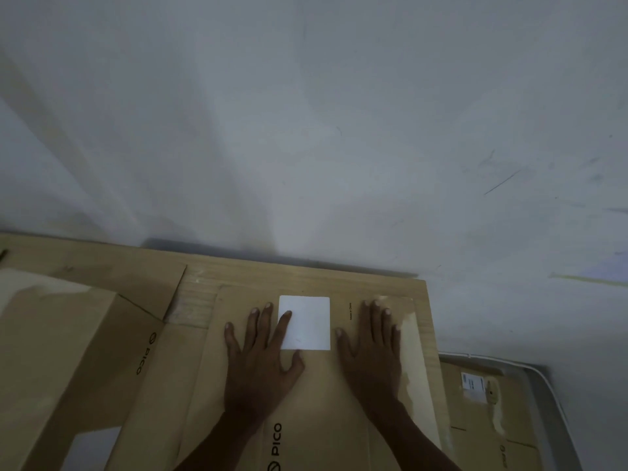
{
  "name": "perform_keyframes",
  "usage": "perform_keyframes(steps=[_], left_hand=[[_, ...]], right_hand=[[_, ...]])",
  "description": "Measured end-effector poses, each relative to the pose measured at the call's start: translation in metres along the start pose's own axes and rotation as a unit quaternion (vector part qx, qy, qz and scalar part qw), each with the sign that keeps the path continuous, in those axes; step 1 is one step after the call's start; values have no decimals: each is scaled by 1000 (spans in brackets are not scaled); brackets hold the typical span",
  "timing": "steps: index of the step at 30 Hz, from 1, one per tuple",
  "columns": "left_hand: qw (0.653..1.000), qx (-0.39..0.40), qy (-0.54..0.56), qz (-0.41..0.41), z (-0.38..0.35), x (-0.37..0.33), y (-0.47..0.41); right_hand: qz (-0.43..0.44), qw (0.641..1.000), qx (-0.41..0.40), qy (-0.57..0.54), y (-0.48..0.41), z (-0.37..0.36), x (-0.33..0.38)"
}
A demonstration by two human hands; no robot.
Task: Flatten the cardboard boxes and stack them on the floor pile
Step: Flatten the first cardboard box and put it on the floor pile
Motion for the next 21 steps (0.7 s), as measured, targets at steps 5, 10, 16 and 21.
perform_keyframes(steps=[5,10,16,21], left_hand=[[1000,-3,-4,-11,-1,-1,0],[999,-2,-40,-15,-9,0,1],[998,-48,15,-41,-19,-27,110],[999,-18,19,-26,-14,-18,141]], right_hand=[[47,998,23,18,70,-2,22],[85,995,29,39,87,-4,34],[98,994,25,40,89,4,37],[69,996,49,32,107,-7,40]])
Point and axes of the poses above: each hand's wrist, its own y-axis away from the middle knuckle, its own z-axis out of the back of the hand, x = y × z, the point moved 8 cm from there along -y, towards the middle knuckle, and after that the axes turned 9 degrees about z, right-handed, at the moved point
